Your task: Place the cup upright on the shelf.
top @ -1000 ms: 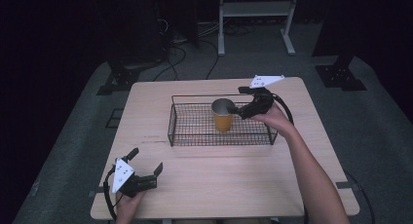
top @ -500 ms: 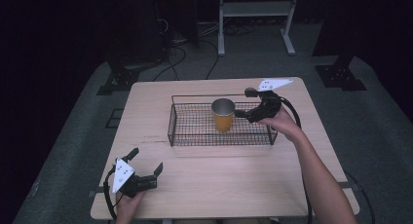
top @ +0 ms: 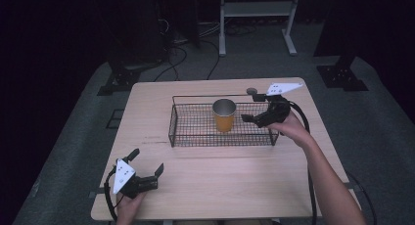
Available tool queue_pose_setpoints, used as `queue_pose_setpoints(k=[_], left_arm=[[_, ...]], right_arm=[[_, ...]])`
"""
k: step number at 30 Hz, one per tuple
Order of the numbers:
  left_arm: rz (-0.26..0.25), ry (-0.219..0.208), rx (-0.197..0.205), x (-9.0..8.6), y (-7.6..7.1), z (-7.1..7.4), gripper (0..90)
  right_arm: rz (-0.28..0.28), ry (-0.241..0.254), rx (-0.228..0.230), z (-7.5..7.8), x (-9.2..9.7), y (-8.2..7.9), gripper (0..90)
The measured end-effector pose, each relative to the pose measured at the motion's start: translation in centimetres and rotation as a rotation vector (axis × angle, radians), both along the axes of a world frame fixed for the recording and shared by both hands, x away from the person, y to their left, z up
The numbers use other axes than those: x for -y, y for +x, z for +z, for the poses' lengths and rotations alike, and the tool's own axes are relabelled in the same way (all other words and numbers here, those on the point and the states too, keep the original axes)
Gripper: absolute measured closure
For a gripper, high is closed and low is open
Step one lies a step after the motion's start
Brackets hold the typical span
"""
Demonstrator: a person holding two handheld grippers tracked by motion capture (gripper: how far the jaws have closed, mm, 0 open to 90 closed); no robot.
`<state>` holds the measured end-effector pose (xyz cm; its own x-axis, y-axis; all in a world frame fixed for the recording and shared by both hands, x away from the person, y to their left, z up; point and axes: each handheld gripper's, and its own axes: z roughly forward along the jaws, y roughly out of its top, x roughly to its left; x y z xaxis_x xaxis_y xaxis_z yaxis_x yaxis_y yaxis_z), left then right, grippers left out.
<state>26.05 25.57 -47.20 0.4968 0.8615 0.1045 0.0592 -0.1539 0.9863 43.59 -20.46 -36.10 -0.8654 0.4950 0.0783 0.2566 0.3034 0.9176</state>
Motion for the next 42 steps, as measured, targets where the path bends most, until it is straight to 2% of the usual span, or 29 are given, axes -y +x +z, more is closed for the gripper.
queue_pose_setpoints(k=[6,10,18,20,28,30,35,38,42], left_arm=[[0.000,0.002,0.000,0.0,0.0,0.0,0.0],[0.000,0.001,0.000,0.0,0.0,0.0,0.0],[0.001,0.002,-0.001,0.0,0.0,0.0,0.0],[0.001,0.002,0.000,0.0,0.0,0.0,0.0],[0.002,0.002,0.000,0.0,0.0,0.0,0.0],[0.002,0.002,0.000,0.0,0.0,0.0,0.0],[0.003,0.002,0.000,0.0,0.0,0.0,0.0],[0.003,0.003,0.000,0.0,0.0,0.0,0.0],[0.004,0.004,0.001,0.1,0.0,0.0,0.0]], right_arm=[[-0.010,0.016,0.008,-0.2,0.7,-0.8,0.0],[-0.004,-0.002,-0.009,-0.3,1.0,-1.1,0.0],[-0.014,0.003,0.002,-0.8,1.7,-2.1,0.0],[-0.014,-0.018,-0.006,-0.8,1.8,-2.3,0.0],[-0.026,-0.003,0.012,-1.0,2.9,-3.4,0.0],[-0.027,-0.016,0.000,-1.2,3.1,-3.6,0.0],[-0.037,0.001,0.002,-1.7,3.8,-4.2,0.0],[-0.039,-0.017,-0.008,-2.0,4.0,-4.4,0.0],[-0.045,-0.009,-0.009,-2.3,4.4,-4.9,0.0]])
